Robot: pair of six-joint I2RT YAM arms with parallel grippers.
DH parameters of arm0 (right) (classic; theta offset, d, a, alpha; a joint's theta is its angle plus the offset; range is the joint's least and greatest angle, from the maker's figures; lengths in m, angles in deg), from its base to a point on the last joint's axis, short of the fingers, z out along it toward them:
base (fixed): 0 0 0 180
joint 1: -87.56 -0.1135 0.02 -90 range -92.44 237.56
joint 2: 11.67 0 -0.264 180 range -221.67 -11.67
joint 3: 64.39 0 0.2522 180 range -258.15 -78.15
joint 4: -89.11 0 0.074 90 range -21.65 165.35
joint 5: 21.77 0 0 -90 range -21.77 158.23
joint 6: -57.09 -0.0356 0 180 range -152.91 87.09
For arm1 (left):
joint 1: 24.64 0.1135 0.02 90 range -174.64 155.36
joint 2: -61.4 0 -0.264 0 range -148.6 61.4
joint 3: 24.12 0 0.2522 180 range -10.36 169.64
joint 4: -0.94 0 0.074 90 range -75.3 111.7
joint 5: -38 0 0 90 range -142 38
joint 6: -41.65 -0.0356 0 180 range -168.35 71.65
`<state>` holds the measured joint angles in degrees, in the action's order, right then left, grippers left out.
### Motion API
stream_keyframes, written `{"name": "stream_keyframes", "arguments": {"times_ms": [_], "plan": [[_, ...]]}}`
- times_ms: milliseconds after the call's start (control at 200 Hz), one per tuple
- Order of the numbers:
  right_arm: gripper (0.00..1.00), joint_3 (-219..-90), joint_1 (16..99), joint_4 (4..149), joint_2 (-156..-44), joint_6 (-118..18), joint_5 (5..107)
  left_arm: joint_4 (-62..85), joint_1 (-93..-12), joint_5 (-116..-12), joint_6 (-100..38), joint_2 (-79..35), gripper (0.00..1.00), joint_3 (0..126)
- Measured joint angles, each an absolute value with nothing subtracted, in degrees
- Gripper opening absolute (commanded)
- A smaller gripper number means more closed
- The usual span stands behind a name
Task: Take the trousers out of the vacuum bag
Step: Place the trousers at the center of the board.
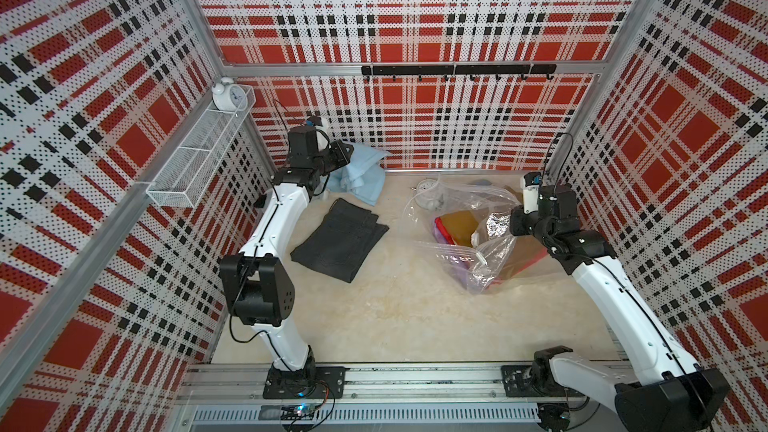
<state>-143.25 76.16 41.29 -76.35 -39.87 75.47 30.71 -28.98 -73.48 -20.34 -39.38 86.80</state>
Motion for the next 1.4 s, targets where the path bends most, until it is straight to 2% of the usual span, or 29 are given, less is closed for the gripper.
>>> {"name": "stream_keyframes", "arguments": {"times_ms": [296,416,827,1188,1283,1398], "plan": [[0.00,-144.47,76.27,41.31,-77.27,-39.80,74.53,28.89,-28.76,-67.82,-20.78,-25.23,0.00,61.19],[0.00,-145.35,76.36,41.35,-78.39,-39.83,73.94,28.92,-27.84,-66.50,-20.71,-20.78,0.00,55.42],[0.00,-146.83,76.42,41.40,-79.92,-40.07,71.93,29.11,-25.19,-62.55,-22.18,-15.79,0.00,53.95],[0.00,-146.88,76.45,41.86,-80.84,-40.35,71.41,32.96,-25.39,-62.88,-23.86,-19.57,0.00,65.23],[0.00,-146.88,76.45,41.88,-80.88,-40.35,71.21,33.20,-25.59,-62.09,-24.56,-17.98,0.00,63.88],[0.00,-146.88,76.45,42.01,-80.88,-40.35,71.02,33.37,-25.89,-60.71,-24.51,-12.23,0.00,55.72]]}}
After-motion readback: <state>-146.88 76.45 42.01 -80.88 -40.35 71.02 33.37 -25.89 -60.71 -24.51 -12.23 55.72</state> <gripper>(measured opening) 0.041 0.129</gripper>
